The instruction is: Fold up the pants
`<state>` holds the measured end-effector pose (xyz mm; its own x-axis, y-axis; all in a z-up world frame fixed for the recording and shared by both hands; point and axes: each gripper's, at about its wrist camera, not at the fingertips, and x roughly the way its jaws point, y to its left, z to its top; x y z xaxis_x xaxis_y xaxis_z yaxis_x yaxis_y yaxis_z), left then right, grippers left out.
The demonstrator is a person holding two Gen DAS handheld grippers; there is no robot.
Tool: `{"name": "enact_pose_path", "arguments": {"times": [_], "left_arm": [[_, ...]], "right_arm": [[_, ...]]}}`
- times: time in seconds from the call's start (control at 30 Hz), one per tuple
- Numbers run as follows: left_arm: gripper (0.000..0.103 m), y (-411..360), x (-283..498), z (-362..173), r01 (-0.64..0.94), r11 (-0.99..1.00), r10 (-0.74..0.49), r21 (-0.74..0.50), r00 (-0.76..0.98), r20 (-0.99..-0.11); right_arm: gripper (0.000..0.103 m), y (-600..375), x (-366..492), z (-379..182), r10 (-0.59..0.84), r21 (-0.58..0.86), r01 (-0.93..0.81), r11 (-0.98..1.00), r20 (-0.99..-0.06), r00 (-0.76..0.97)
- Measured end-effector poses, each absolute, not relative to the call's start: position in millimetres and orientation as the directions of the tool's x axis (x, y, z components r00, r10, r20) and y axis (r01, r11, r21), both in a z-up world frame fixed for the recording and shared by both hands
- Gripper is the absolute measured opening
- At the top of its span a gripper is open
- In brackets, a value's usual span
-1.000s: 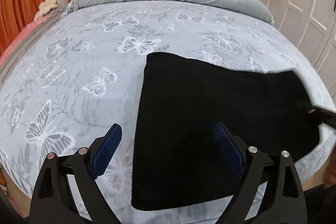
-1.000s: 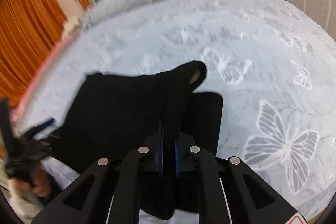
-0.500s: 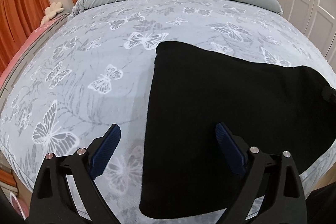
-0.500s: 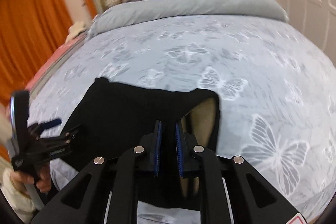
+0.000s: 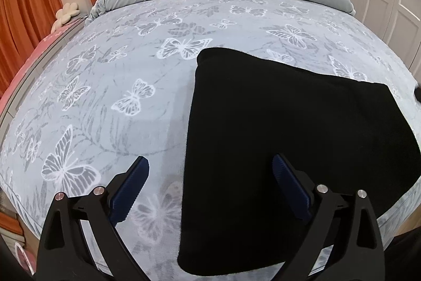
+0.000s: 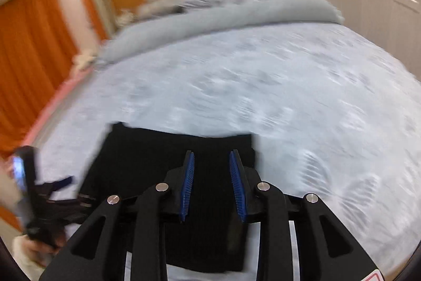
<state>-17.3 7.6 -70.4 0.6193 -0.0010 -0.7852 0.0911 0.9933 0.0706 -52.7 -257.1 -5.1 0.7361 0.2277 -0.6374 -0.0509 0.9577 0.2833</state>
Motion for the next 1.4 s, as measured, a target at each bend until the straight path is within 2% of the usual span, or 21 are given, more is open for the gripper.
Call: {"name": "enact_pose_path", "arguments": {"times": [0.07, 0.13, 0.17, 0.2, 0.27, 0.33, 0.37, 0.5, 0.63, 0.77, 0.87, 0.93, 1.0, 1.07, 1.17, 1.23, 1.4], "left_arm": [[0.093, 7.8, -17.7, -71.1, 0.093, 0.993, 0.001, 0.074, 0.62, -0.785], [0.093, 7.6, -17.9, -70.8, 0.094, 0.993, -0.001, 0.073, 0.619, -0.785], [0.093, 7.4, -17.9, -70.7, 0.093, 0.993, -0.001, 0.073, 0.62, -0.785], [0.093, 7.9, -18.5, -70.7, 0.095, 0.993, -0.003, 0.071, 0.619, -0.785], [0.093, 8.6, -19.4, -69.1, 0.094, 0.993, -0.003, 0.071, 0.624, -0.782], [0.093, 12.0, -21.5, -65.9, 0.092, 0.993, -0.001, 0.074, 0.634, -0.773], [0.093, 14.9, -22.2, -63.9, 0.085, 0.993, 0.004, 0.076, 0.64, -0.768], [0.093, 33.3, -22.1, -56.6, 0.038, 0.997, 0.022, 0.061, 0.65, -0.759], [0.093, 56.5, -19.3, -55.9, -0.028, 0.998, 0.061, 0.056, 0.637, -0.768], [0.093, 75.1, -19.4, -56.1, -0.067, 0.996, 0.088, 0.059, 0.63, -0.772], [0.093, 87.7, -19.9, -57.5, -0.085, 0.994, 0.106, 0.067, 0.626, -0.772], [0.093, 94.3, -18.9, -59.9, -0.094, 0.993, 0.117, 0.075, 0.621, -0.775], [0.093, 99.7, -19.0, -62.3, -0.099, 0.992, 0.125, 0.081, 0.616, -0.777], [0.093, 104.6, -18.3, -64.3, -0.098, 0.992, 0.121, 0.078, 0.608, -0.784], [0.093, 106.5, -18.1, -62.5, -0.083, 0.996, 0.084, 0.042, 0.606, -0.791], [0.093, 101.6, -22.0, -56.2, -0.058, 0.998, 0.046, 0.012, 0.623, -0.781], [0.095, 73.2, -31.3, -49.0, 0.031, 0.999, -0.01, 0.013, 0.651, -0.759]], "right_arm": [[0.028, -237.5, -40.0, -12.4, 0.282, 0.289, -0.109, 0.951, -0.671, 0.686], [0.028, -223.9, -18.5, -35.0, 0.231, 0.236, -0.07, 0.969, -0.769, 0.597], [0.026, -223.0, -10.7, -47.1, 0.192, 0.206, -0.038, 0.978, -0.81, 0.554], [0.018, -227.9, -0.7, -62.6, 0.16, 0.192, 0.012, 0.981, -0.847, 0.507], [0.016, -241.3, 1.5, -62.4, 0.202, 0.27, 0.06, 0.961, -0.831, 0.519], [0.027, -248.7, -4.8, -47.3, 0.186, 0.299, 0.108, 0.948, -0.796, 0.576], [0.027, -247.1, -8.3, -40.5, 0.183, 0.305, 0.103, 0.947, -0.773, 0.607], [0.027, -205.8, -6.3, -9.5, 0.331, 0.379, -0.081, 0.922, -0.661, 0.673], [0.026, -133.1, 18.9, -2.8, 0.413, 0.3, -0.284, 0.911, -0.657, 0.631], [0.026, -74.3, 42.4, -16.7, 0.389, 0.198, -0.362, 0.911, -0.703, 0.595], [0.025, -49.8, 77.9, -62.6, 0.327, 0.177, -0.32, 0.931, -0.794, 0.512], [0.025, -44.3, 86.8, -81.0, 0.348, 0.208, -0.309, 0.928, -0.78, 0.52], [0.026, -33.3, 96.6, -86.2, 0.321, 0.166, -0.317, 0.934, -0.779, 0.539], [0.026, -27.4, 96.9, -84.3, 0.317, 0.154, -0.324, 0.934, -0.778, 0.543], [0.024, -55.6, 78.9, -61.6, 0.388, 0.271, -0.281, 0.92, -0.719, 0.576], [0.025, -77.8, 63.0, -43.1, 0.382, 0.311, -0.225, 0.924, -0.7, 0.603], [0.029, -165.5, 1.5, -22.5, 0.244, 0.289, -0.038, 0.957, -0.722, 0.648]]}}
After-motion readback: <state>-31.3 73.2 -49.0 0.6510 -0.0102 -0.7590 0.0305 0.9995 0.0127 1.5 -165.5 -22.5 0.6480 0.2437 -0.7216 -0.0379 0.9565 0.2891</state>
